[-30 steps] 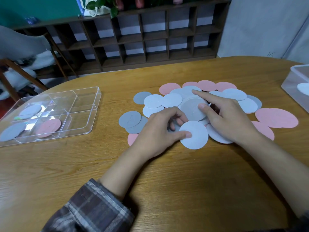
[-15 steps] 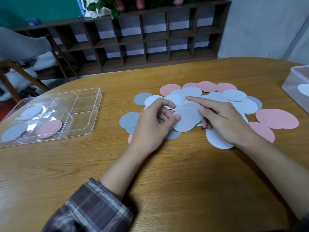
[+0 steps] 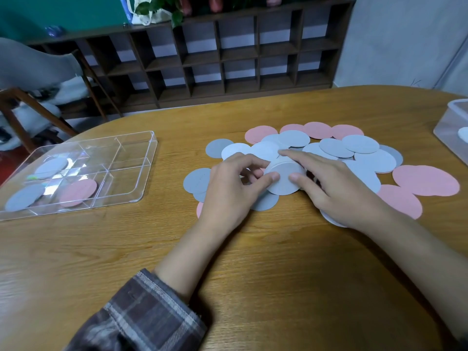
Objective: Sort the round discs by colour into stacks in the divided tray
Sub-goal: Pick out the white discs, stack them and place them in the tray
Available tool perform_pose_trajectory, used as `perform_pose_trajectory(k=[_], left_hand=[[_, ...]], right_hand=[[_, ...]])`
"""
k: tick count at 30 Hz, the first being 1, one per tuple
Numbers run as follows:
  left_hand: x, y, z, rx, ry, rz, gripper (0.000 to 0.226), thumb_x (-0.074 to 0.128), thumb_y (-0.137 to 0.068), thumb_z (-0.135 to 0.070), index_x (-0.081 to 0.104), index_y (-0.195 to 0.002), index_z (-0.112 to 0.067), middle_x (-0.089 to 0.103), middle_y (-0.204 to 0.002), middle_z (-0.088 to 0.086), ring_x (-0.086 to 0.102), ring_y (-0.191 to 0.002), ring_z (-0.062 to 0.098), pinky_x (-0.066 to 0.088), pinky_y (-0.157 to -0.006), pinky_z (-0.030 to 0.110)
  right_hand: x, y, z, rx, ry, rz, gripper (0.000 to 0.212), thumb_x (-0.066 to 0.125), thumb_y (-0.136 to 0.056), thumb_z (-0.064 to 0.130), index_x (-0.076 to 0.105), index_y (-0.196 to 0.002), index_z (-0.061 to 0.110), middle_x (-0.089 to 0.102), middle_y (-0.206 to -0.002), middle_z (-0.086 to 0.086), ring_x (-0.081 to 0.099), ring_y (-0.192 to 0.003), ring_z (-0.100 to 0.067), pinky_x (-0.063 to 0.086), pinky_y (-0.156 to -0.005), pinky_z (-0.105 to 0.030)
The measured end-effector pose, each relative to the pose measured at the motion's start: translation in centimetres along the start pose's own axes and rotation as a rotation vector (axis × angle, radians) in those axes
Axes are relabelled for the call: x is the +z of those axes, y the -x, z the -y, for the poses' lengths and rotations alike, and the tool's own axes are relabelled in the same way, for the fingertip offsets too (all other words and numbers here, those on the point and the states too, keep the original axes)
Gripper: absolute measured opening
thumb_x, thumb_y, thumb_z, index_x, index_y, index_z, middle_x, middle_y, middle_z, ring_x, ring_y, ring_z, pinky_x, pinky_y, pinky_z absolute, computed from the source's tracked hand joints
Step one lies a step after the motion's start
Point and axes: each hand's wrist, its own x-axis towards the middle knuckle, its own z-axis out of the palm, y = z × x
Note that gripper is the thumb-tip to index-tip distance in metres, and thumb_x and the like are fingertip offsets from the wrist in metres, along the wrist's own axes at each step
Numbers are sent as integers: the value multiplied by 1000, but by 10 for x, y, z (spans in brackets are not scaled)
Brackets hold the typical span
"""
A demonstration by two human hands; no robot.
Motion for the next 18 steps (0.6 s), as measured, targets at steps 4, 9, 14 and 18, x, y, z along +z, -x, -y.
perform_pose_trajectory(k=[4,9,14,18], left_hand=[[-5,-2,1,-17,-72,17,26,79,-87,-47,78,-101,-25,70,-87,-11,65,-83,7,45,-69,13],[-9,-5,20,-60,-346,-28,32,71,-92,-47,73,-115,-24,62,-111,-9,61,-104,13,51,-86,33],[-14,-8,26,-55,-487,-36,43,69,-93,-40,66,-131,-19,58,-137,-2,56,-125,22,49,-98,41],[-14,-9,25,-117,-566,-18,51,67,-94,-49,66,-133,-17,71,-123,1,63,-115,25,51,-89,40]], right_hand=[[0,1,-2,22,-46,-30,29,56,-103,23,59,-131,30,66,-98,13,56,-91,-1,39,-72,-11],[-4,0,-9,55,-85,-91,26,58,-103,22,61,-127,30,66,-88,7,60,-79,-10,47,-75,-32],[-6,0,-12,56,-106,-117,24,58,-102,22,61,-124,29,64,-82,11,64,-74,-16,53,-74,-42],[-6,0,-11,65,-94,-113,24,58,-102,21,61,-125,29,65,-86,13,64,-77,-14,51,-74,-40]])
